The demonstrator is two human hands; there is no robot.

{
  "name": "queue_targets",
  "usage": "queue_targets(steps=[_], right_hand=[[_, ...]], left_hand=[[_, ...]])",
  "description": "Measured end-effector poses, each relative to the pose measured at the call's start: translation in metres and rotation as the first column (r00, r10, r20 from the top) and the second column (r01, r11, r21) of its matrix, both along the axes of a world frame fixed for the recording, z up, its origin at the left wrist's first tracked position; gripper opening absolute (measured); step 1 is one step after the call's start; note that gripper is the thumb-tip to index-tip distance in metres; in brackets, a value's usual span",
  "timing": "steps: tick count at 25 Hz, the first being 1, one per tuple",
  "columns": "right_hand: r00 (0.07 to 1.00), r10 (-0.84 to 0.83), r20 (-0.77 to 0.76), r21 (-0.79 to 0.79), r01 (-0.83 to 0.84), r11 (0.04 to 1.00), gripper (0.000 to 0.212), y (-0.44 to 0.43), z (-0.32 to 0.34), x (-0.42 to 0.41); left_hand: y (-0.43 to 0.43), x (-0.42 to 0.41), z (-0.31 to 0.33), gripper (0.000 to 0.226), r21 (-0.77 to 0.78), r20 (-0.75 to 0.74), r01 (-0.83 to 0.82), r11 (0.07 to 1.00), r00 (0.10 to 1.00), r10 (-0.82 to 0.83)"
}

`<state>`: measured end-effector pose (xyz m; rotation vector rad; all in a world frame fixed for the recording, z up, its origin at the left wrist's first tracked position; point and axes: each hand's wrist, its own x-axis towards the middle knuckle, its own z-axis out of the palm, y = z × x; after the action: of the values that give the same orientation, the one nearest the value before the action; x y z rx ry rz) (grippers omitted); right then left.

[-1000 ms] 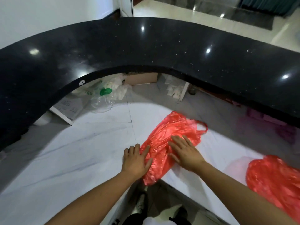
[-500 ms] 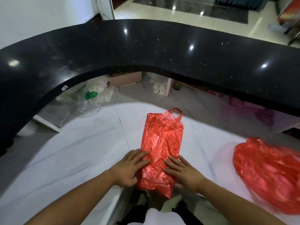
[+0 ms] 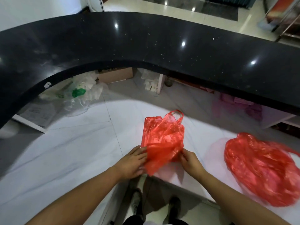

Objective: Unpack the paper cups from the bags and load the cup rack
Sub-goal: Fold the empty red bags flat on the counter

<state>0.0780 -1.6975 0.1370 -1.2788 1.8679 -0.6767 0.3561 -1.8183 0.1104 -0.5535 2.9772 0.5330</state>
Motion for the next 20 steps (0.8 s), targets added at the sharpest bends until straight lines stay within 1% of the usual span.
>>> queue_targets(steps=[1, 2, 3, 4, 5, 6, 7, 8, 9, 10, 11, 12, 13, 14, 15, 16, 18, 19, 20], right_hand=[[0.996, -0.087, 0.025, 0.035, 0.087, 0.996, 0.028, -0.005, 0.006, 0.0], [0.986, -0.159, 0.053, 0.048, 0.157, 0.986, 0.03, -0.01, 0.012, 0.001], [0.976, -0.205, 0.07, 0.045, 0.202, 0.978, 0.033, -0.015, 0.015, 0.001], [0.97, -0.233, 0.072, 0.03, 0.232, 0.972, 0.035, -0.018, 0.018, 0.001], [0.97, -0.238, 0.037, 0.014, 0.238, 0.971, 0.036, -0.022, 0.018, 0.001], [0.975, -0.216, -0.043, -0.012, 0.216, 0.976, 0.036, -0.025, 0.015, 0.0], [0.972, -0.164, -0.17, -0.032, 0.161, 0.987, 0.036, -0.027, 0.009, -0.002], [0.954, -0.106, -0.281, -0.028, 0.102, 0.994, 0.037, -0.03, 0.001, -0.003], [0.935, -0.059, -0.349, -0.006, 0.061, 0.998, 0.039, -0.034, -0.006, -0.004], [0.927, -0.028, -0.373, 0.026, 0.041, 0.999, 0.042, -0.039, -0.011, -0.005], [0.921, -0.007, -0.391, 0.055, 0.031, 0.998, 0.043, -0.045, -0.013, -0.006], [0.908, 0.015, -0.418, 0.078, 0.02, 0.997, 0.042, -0.05, -0.015, -0.006], [0.894, 0.035, -0.447, 0.096, 0.009, 0.995, 0.041, -0.054, -0.017, -0.006], [0.878, 0.051, -0.475, 0.105, -0.001, 0.994, 0.039, -0.058, -0.019, -0.006], [0.868, 0.065, -0.493, 0.121, -0.006, 0.993, 0.038, -0.059, -0.02, -0.005], [0.855, 0.069, -0.515, 0.129, -0.002, 0.992, 0.038, -0.059, -0.019, -0.003], [0.794, 0.04, -0.607, 0.101, 0.027, 0.995, 0.043, -0.054, -0.014, 0.001], [0.741, 0.041, -0.671, 0.07, 0.009, 0.998, 0.049, -0.052, -0.012, 0.002], [0.694, 0.074, -0.716, 0.053, -0.052, 0.997, 0.058, -0.051, -0.01, 0.005]], left_hand=[[0.003, -0.009, 0.001, 0.044, 0.052, -0.028, -0.102, 0.993, 0.994, 0.103], [0.008, -0.017, 0.005, 0.038, 0.185, -0.049, -0.255, 0.949, 0.962, 0.268], [0.013, -0.027, 0.012, 0.033, 0.356, -0.05, -0.409, 0.84, 0.889, 0.454], [0.018, -0.035, 0.019, 0.029, 0.508, -0.013, -0.518, 0.688, 0.794, 0.608], [0.021, -0.041, 0.025, 0.03, 0.604, 0.029, -0.574, 0.553, 0.709, 0.705], [0.024, -0.047, 0.029, 0.034, 0.65, 0.052, -0.605, 0.46, 0.639, 0.768], [0.026, -0.051, 0.031, 0.037, 0.656, 0.063, -0.632, 0.413, 0.59, 0.805], [0.03, -0.053, 0.032, 0.041, 0.616, 0.061, -0.676, 0.404, 0.553, 0.831], [0.032, -0.053, 0.032, 0.045, 0.522, 0.028, -0.737, 0.43, 0.519, 0.854], [0.033, -0.053, 0.03, 0.05, 0.378, -0.047, -0.79, 0.483, 0.504, 0.862], [0.033, -0.054, 0.029, 0.056, 0.211, -0.139, -0.798, 0.564, 0.547, 0.826], [0.03, -0.056, 0.028, 0.061, 0.063, -0.214, -0.742, 0.667, 0.643, 0.735], [0.026, -0.059, 0.029, 0.063, -0.059, -0.248, -0.633, 0.772, 0.758, 0.602], [0.021, -0.064, 0.029, 0.062, -0.158, -0.228, -0.499, 0.852, 0.858, 0.461], [0.016, -0.07, 0.028, 0.06, -0.215, -0.169, -0.395, 0.893, 0.916, 0.365], [0.011, -0.075, 0.026, 0.059, -0.237, -0.093, -0.347, 0.908, 0.938, 0.334], [0.007, -0.082, 0.018, 0.063, -0.226, 0.072, -0.355, 0.907, 0.923, 0.379], [0.008, -0.084, 0.014, 0.067, -0.222, 0.138, -0.366, 0.904, 0.906, 0.401], [0.009, -0.085, 0.01, 0.07, -0.223, 0.183, -0.373, 0.901, 0.891, 0.415]])
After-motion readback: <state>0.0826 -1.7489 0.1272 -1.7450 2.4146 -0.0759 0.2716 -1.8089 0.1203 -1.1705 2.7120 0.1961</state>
